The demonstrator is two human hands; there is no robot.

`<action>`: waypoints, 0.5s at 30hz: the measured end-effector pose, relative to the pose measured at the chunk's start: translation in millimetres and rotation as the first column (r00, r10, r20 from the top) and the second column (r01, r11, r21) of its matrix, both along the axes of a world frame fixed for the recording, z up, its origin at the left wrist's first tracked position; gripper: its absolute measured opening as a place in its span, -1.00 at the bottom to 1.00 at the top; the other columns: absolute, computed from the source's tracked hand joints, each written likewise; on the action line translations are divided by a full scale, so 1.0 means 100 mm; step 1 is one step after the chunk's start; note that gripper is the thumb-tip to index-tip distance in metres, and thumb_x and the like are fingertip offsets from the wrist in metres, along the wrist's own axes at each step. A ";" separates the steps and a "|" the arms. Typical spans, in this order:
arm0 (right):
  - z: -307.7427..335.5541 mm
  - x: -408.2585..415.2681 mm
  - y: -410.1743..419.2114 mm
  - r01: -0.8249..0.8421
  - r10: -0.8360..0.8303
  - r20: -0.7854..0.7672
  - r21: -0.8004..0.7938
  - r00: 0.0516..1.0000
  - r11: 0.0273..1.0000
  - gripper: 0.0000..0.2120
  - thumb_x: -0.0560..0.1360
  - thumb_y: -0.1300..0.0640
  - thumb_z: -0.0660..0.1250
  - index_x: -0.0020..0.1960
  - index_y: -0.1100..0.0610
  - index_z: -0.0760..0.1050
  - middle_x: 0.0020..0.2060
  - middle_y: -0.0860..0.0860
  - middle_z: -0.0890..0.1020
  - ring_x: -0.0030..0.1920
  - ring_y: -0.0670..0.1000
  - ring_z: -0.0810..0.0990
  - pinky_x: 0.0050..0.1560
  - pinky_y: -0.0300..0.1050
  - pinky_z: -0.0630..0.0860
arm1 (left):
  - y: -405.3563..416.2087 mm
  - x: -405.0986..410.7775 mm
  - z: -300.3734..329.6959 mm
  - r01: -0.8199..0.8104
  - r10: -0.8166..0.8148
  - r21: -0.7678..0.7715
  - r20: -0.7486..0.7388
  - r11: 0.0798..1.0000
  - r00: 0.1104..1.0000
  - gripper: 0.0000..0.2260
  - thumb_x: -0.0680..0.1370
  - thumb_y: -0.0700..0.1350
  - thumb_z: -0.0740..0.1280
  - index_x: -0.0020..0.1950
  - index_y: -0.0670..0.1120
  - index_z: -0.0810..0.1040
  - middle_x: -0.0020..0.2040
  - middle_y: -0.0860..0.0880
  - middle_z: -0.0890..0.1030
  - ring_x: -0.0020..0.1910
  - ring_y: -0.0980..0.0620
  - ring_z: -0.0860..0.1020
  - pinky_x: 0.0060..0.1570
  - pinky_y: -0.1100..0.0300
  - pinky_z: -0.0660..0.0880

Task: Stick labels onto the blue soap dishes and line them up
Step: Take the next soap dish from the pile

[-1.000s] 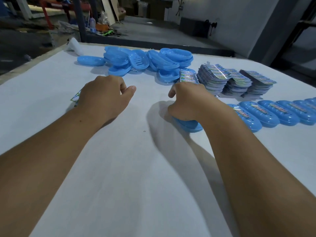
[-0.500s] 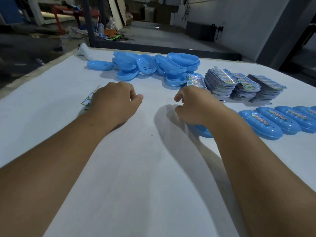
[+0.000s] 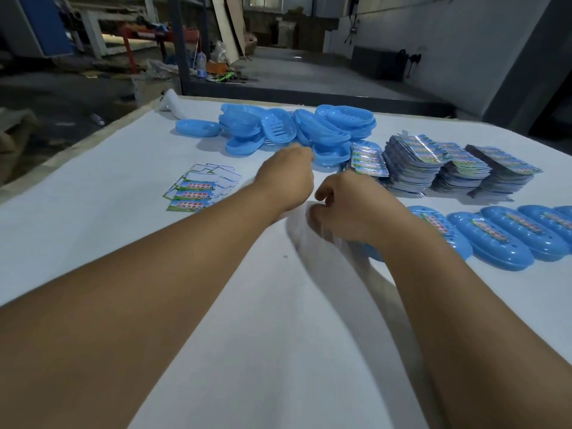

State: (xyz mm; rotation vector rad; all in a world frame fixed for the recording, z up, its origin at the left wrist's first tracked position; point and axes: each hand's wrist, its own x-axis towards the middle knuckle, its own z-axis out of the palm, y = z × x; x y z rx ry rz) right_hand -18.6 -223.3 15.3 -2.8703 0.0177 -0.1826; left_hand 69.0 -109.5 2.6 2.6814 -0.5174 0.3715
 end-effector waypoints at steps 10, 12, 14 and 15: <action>-0.02 0.02 -0.05 -0.033 0.033 0.001 0.009 0.999 0.999 -0.69 0.50 -0.05 0.38 0.19 0.07 0.57 0.07 0.04 0.66 0.13 0.16 0.59 0.16 0.07 0.56 | -0.28 0.33 0.01 0.020 -0.028 0.083 0.093 0.996 0.995 -0.80 0.62 0.00 0.32 0.22 -0.02 0.53 0.19 -0.04 0.55 0.19 -0.08 0.45 0.11 0.03 0.39; -0.02 0.02 -0.06 -0.035 0.035 -0.001 0.011 0.999 0.999 -0.69 0.51 -0.05 0.37 0.18 0.08 0.57 0.07 0.04 0.66 0.14 0.17 0.58 0.17 0.08 0.55 | -0.25 0.32 -0.01 0.026 -0.028 0.022 0.105 0.999 0.994 -0.82 0.61 0.00 0.33 0.16 -0.04 0.51 0.12 -0.06 0.57 0.07 -0.07 0.47 0.03 0.03 0.41; -0.01 0.02 -0.05 -0.028 0.028 -0.002 0.014 1.000 1.000 -0.68 0.51 -0.06 0.36 0.20 0.06 0.57 0.08 0.03 0.66 0.16 0.17 0.58 0.19 0.08 0.54 | -0.21 0.29 -0.02 0.054 -0.049 -0.038 0.117 0.998 0.992 -0.81 0.61 0.00 0.31 0.13 -0.08 0.46 0.07 -0.08 0.59 -0.02 -0.08 0.48 -0.02 0.00 0.45; -0.01 0.02 -0.05 -0.024 0.024 -0.003 0.017 1.000 1.000 -0.67 0.51 -0.07 0.36 0.21 0.04 0.56 0.10 0.03 0.66 0.17 0.17 0.58 0.20 0.07 0.54 | -0.18 0.27 -0.02 0.071 -0.062 -0.067 0.122 0.995 0.991 -0.80 0.62 0.00 0.30 0.14 -0.09 0.44 0.05 -0.10 0.60 -0.03 -0.10 0.49 -0.04 -0.01 0.45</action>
